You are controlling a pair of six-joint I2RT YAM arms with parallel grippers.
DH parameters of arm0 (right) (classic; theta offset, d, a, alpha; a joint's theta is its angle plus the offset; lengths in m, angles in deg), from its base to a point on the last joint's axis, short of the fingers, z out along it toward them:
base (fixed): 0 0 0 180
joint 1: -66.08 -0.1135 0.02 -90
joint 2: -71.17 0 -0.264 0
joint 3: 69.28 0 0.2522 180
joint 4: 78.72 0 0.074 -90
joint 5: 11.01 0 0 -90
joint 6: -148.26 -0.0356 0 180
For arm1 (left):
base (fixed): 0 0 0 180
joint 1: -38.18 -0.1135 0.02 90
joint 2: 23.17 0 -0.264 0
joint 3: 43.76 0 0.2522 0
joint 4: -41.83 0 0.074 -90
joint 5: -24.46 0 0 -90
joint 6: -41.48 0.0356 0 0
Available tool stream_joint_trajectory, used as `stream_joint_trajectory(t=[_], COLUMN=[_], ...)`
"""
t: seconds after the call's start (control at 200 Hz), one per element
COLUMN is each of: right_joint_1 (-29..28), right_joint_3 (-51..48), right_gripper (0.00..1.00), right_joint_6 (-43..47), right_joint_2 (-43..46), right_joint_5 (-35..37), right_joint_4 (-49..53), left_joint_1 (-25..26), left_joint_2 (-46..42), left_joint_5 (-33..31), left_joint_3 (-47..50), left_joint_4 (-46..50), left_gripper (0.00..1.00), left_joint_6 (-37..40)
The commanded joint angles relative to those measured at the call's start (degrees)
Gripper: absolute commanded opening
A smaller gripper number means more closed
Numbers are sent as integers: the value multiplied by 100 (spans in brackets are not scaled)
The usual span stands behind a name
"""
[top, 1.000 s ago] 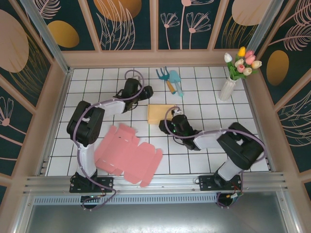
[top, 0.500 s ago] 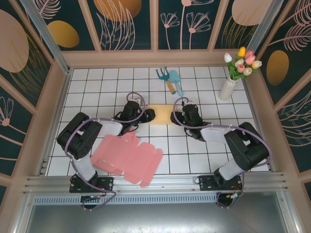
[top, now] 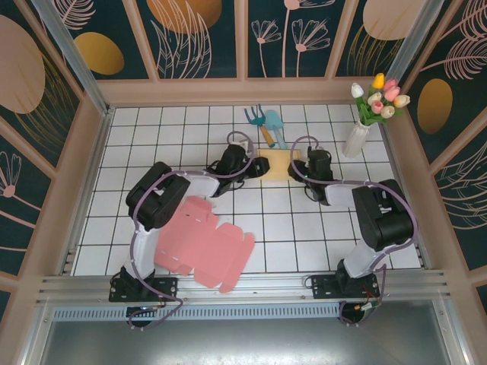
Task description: Fold the paper box
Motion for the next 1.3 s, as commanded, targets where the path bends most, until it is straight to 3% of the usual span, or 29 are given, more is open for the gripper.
stream_joint_trajectory(t=[0.0,0.205,0.255,0.38,0.55,0.696,0.841,0.991,1.176,1.296], right_joint_1=[151,375,373,294,-596,-1611,-2477,-3097,-3689,-3883], right_joint_3=[173,485,522,373,-276,-542,-249,749,2390,3262], right_gripper=[45,49,50,50,49,50,51,52,49,48], right_joint_6=[204,458,482,579,905,1116,1308,1337,1429,1465], right_joint_2=[116,445,567,1143,2290,2512,1833,493,-1270,-2091], right_joint_5=[-177,165,205,81,93,-73,-329,-502,-624,-690], right_joint_4=[266,829,939,1093,978,843,626,540,855,1223], left_joint_1=[148,142,146,123,92,64,48,58,50,55], left_joint_2=[219,41,-81,-714,-2590,-4237,-6262,-8274,-9752,-10368], left_joint_5=[119,-215,-375,-1013,-2193,-3545,-4231,-4013,-4171,-3990], left_joint_3=[-554,-516,-426,-58,1212,2557,3983,5176,5439,5640], left_joint_4=[235,458,544,904,1129,1490,1733,1948,2893,2973], left_gripper=[57,63,69,69,72,76,84,84,84,83], left_joint_6=[21,122,158,445,710,793,601,200,45,-55])
